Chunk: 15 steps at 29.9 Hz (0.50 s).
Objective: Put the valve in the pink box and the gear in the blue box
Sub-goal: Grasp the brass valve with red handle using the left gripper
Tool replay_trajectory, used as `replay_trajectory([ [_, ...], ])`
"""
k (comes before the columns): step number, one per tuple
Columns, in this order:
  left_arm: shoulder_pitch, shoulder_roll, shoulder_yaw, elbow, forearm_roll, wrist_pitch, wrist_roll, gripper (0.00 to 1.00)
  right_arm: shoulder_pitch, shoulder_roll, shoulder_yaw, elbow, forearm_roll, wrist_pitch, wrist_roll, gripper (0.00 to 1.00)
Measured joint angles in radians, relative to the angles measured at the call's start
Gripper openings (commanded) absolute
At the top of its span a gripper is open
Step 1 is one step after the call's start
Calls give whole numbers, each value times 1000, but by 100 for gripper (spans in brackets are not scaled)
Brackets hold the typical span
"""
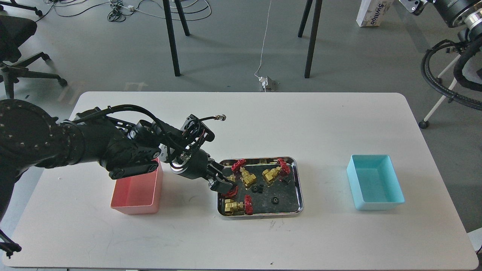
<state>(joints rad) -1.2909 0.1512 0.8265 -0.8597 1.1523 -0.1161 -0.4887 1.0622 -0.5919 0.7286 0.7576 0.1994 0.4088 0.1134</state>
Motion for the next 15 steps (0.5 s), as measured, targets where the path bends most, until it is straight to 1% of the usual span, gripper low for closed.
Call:
replay_trajectory([
  [2, 8, -5, 0, 7, 0, 10, 0, 69, 0, 1, 0, 0, 0, -7, 0, 100],
  [5, 13, -9, 0, 12, 0, 25, 0, 61, -1, 1, -1, 0, 0, -10, 0, 100],
  [7, 14, -10, 0, 13, 0, 27, 0, 54, -2, 1, -1, 0, 0, -10, 0, 100],
  [12, 16, -11, 0, 13, 0, 29, 0, 50, -4, 1, -2, -1, 0, -11, 0, 100],
  [15, 17, -11, 0, 13, 1, 29, 0, 35, -12, 0, -1, -1, 0, -11, 0, 100],
])
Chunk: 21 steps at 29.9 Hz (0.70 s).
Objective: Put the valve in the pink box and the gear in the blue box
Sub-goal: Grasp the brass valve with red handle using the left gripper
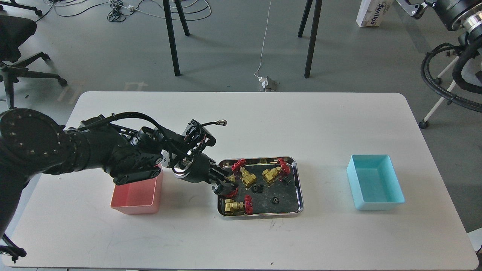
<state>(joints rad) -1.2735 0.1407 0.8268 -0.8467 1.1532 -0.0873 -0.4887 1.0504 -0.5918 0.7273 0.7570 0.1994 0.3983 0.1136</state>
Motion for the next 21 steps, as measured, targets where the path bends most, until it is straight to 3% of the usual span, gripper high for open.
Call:
replay_trajectory([
  [7, -4, -11, 0, -9, 1, 45, 0, 18, -6, 0, 1, 0, 0, -6, 0, 100],
  [13, -14, -35, -1, -12, -1, 59, 0, 12, -6, 0, 1, 0, 0, -13, 0, 100],
  [21, -25, -25, -1, -6, -1, 72, 0, 10, -19, 0, 3, 0, 0, -13, 0, 100],
])
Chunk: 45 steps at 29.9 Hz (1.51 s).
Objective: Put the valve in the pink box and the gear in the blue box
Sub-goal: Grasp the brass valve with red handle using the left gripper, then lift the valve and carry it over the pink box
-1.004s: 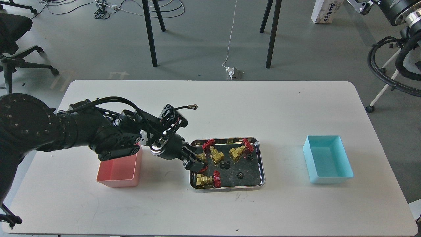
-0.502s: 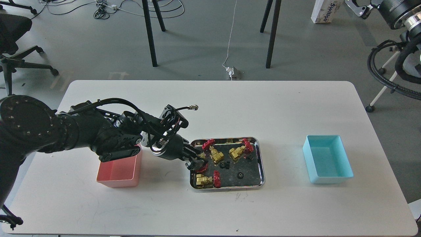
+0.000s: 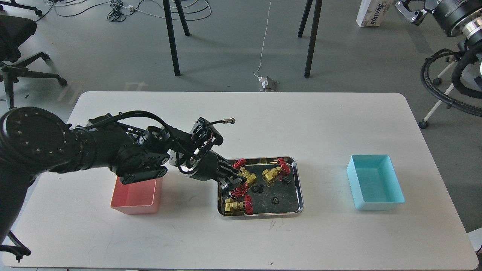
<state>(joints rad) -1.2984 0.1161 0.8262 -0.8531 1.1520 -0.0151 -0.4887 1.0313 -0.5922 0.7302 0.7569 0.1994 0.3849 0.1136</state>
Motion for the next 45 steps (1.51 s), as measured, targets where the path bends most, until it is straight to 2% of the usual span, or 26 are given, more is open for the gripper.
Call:
replay_trajectory([
  [13, -61, 108, 0, -43, 0, 6, 0, 10, -7, 0, 3, 1, 0, 0, 0, 100],
  [20, -175, 305, -1, -241, 17, 6, 0, 10, -7, -1, 11, 3, 1, -5, 0, 100],
  [22, -207, 368, -1, -293, 30, 7, 0, 10, -3, 1, 11, 8, 1, -33, 0, 100],
  [27, -243, 556, -15, -400, 128, 9, 0, 11, 55, 8, 2, 21, 0, -219, -1, 100],
  [29, -237, 613, -23, -419, 172, 9, 0, 11, 71, 9, 0, 22, -1, -253, -3, 100],
  [36, -189, 728, -37, -427, 262, 9, 0, 11, 76, 22, -2, 19, -2, -268, -2, 100],
  [45, -98, 731, -41, -352, 282, 23, 0, 11, 61, 29, -2, 18, -2, -267, -2, 100],
])
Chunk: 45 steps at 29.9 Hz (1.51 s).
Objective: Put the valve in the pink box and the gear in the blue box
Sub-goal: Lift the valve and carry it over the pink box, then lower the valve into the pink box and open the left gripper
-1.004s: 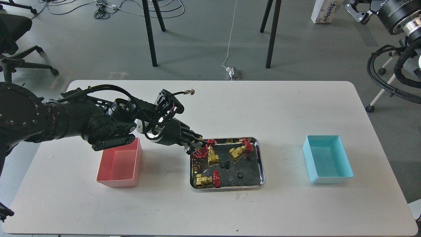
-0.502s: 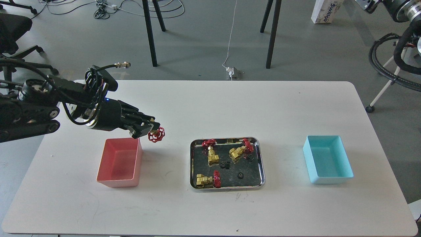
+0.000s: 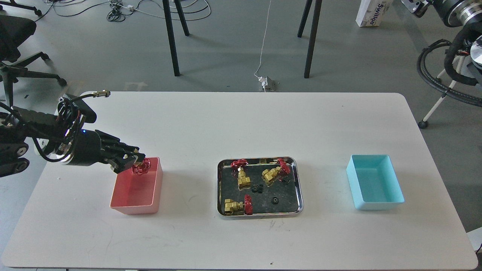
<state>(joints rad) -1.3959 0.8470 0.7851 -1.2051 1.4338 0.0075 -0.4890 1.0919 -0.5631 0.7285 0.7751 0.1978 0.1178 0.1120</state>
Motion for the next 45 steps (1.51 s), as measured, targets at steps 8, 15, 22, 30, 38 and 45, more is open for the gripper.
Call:
replay_trajectory([
  [8, 80, -23, -3, 71, 1, 24, 0, 12, -9, 0, 2, 2, 0, 1, 0, 100],
  [15, 146, -88, -3, 157, 0, 37, 0, 12, -16, 0, 2, 5, 1, 1, 0, 100],
  [22, 190, -115, -13, 196, -1, 46, 0, 17, -18, -1, 2, 4, 0, 1, 0, 100],
  [30, 203, -117, -22, 204, -4, 58, 0, 45, -24, -2, 2, 4, 0, 0, 0, 100],
  [38, 206, -116, -69, 189, -5, 60, 0, 59, -30, -9, 2, 13, 1, 0, 0, 100],
  [45, 197, -99, -110, 185, -18, 55, 0, 69, -33, -18, -1, 48, -4, 1, 0, 100],
])
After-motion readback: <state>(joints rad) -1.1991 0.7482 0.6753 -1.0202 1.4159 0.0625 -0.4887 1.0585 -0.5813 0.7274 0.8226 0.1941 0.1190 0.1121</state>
